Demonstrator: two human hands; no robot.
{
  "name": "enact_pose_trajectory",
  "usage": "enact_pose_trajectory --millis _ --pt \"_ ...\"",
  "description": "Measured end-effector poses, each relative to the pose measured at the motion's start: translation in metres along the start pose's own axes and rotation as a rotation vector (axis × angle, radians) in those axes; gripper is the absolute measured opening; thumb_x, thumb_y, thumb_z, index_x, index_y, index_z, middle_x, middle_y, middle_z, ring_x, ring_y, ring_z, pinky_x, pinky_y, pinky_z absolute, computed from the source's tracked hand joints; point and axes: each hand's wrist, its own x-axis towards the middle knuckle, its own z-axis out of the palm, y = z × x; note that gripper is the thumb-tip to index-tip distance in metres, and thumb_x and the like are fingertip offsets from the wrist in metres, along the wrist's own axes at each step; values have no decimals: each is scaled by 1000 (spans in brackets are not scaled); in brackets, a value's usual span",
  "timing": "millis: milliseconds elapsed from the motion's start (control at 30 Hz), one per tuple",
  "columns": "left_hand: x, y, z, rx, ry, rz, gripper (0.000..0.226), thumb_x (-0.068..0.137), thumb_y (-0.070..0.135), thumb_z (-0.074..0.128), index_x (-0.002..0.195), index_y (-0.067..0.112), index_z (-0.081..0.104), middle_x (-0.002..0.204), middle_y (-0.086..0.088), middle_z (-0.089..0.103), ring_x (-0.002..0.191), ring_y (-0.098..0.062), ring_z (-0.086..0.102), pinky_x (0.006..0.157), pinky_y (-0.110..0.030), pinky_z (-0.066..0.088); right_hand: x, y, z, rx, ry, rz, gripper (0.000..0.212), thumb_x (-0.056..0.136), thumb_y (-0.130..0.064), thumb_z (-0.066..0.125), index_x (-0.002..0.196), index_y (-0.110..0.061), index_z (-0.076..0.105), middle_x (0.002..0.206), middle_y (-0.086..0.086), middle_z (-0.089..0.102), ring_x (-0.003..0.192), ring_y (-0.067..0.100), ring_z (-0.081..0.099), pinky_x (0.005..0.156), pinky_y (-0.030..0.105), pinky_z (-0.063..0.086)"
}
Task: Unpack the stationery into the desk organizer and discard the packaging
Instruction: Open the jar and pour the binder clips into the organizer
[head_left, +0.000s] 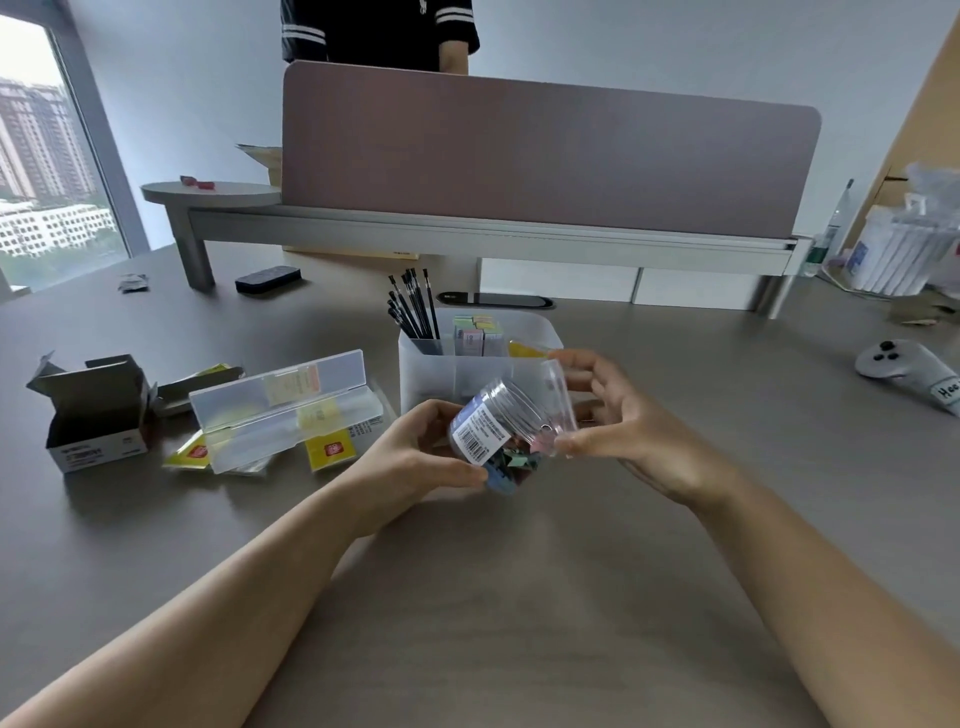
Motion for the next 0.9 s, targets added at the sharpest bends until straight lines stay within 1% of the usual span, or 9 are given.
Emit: enact_pose_trajectory --millis 100,200,300,433,567,700,733,800,900 --pt "0 0 1 -47 6 -13 48 51 -1 62 96 12 51 92 -6 60 76 -8 67 66 -19 56 -5 9 -9 -12 135 32 64 54 -22 68 111 -35 40 115 -3 50 96 17 56 79 29 50" --pt "1 -2 3 -116 15 -14 47 51 -3 60 95 12 52 89 -7 61 73 -9 68 63 -18 56 -16 19 -19 -218 192 110 69 59 -26 72 119 -29 39 115 -5 44 96 12 51 80 22 46" --pt "2 -2 4 -172 21 -23 47 52 -3 59 96 13 52 91 -8 60 76 -13 68 61 -17 55 -23 26 -26 -411 198 167 66 73 -26 71 131 -27 38 118 -3 39 100 12 45 78 15 39" --pt "1 -2 3 -210 30 -29 48 52 -4 58 97 12 52 92 -8 61 77 -13 68 61 -18 55 -25 33 -31 -500 210 215 66 76 -24 68 134 -23 37 132 5 42 113 15 44 95 23 33" --pt "0 -2 3 -219 39 -33 46 53 -4 58 96 12 53 91 -8 61 78 -14 68 62 -18 56 -24 38 -29 -635 148 248 76 72 -29 71 137 -18 33 143 4 39 131 18 35 110 30 27" --pt "-2 2 6 -258 42 -42 44 54 -3 56 96 11 53 92 -7 61 85 -16 64 64 -18 56 -22 33 -24 -724 150 216 75 73 -40 69 137 -21 33 144 2 35 135 20 26 112 34 22" --pt "-3 3 7 -273 37 -43 44 55 -3 56 96 11 53 92 -8 61 85 -16 64 65 -19 57 -22 30 -22 -668 188 191 72 73 -42 68 135 -22 36 140 1 38 132 18 30 109 32 26" --pt "-2 5 9 -318 23 -43 47 53 -4 61 98 9 53 95 -9 61 84 -16 66 67 -20 57 -20 19 -17 -383 264 135 56 78 -37 63 129 -22 44 126 0 49 115 14 47 93 25 38" --pt "1 8 11 -353 -5 -45 80 31 9 87 103 5 54 99 -12 64 88 -19 68 73 -24 57 -7 5 -8 77 172 134 41 83 -30 51 120 -13 52 103 3 62 81 12 60 78 23 48"
